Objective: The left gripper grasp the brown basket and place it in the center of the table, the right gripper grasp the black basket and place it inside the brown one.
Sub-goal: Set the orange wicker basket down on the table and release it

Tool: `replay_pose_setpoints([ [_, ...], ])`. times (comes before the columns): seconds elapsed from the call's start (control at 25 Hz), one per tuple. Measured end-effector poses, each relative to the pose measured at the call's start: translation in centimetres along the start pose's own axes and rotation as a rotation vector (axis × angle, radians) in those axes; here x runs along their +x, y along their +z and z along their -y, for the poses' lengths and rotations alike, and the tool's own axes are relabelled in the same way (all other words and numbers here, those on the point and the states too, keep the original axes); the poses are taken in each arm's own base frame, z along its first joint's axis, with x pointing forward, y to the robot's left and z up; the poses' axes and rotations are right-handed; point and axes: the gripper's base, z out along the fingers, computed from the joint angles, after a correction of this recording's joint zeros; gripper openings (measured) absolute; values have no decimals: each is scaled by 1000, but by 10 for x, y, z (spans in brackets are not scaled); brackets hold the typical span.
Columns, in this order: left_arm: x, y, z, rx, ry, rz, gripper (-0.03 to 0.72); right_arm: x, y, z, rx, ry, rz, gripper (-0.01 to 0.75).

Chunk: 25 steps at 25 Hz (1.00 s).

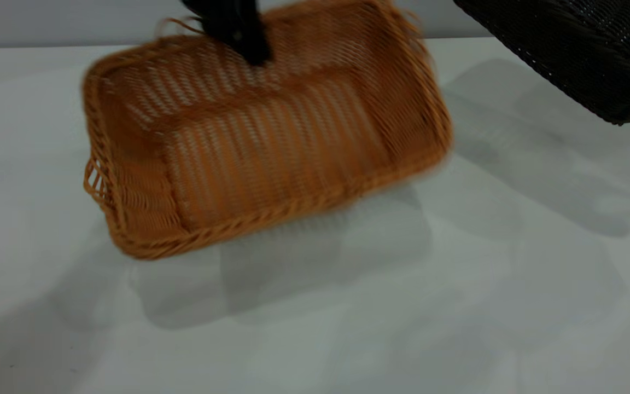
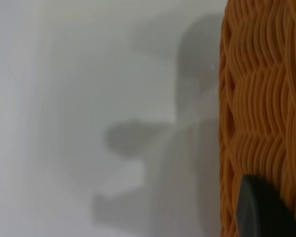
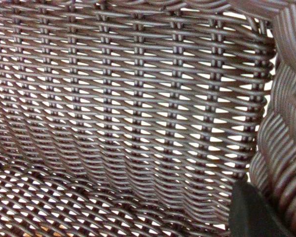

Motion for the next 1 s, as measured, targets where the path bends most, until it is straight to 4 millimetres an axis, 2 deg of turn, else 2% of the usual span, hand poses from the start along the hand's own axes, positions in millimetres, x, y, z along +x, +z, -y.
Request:
replay_pose_setpoints([
  [0.12, -7, 18, 13, 86, 154, 23, 78, 0, -3, -6, -33, -17, -15, 79],
  [0.28, -10, 36, 22, 126, 191, 28, 90, 2, -4, -9, -56, -29, -39, 79],
  [0.4, -11, 43, 25, 137, 194, 24, 137, 4, -5, -10, -60, -39, -54, 79],
  [0.52, -14, 45, 26, 131, 197, 32, 258, 5, -5, -10, -64, -47, -64, 79],
  [0.68, -19, 46, 25, 99, 197, 44, 457, 5, -5, -10, -59, -55, -71, 79],
  [0.76, -22, 45, 22, 61, 195, 55, 531, 6, -5, -10, -58, -61, -77, 79],
  [0.84, -24, 39, 18, 18, 173, 67, 570, 7, -5, -9, -54, -75, -91, 79],
  [0.92, -26, 24, 11, -24, 90, 84, 580, 9, -6, -9, -47, -93, -107, 79],
  [1.0, -24, 0, 1, -70, -51, 112, 580, 11, -6, -10, -43, -108, -126, 79],
])
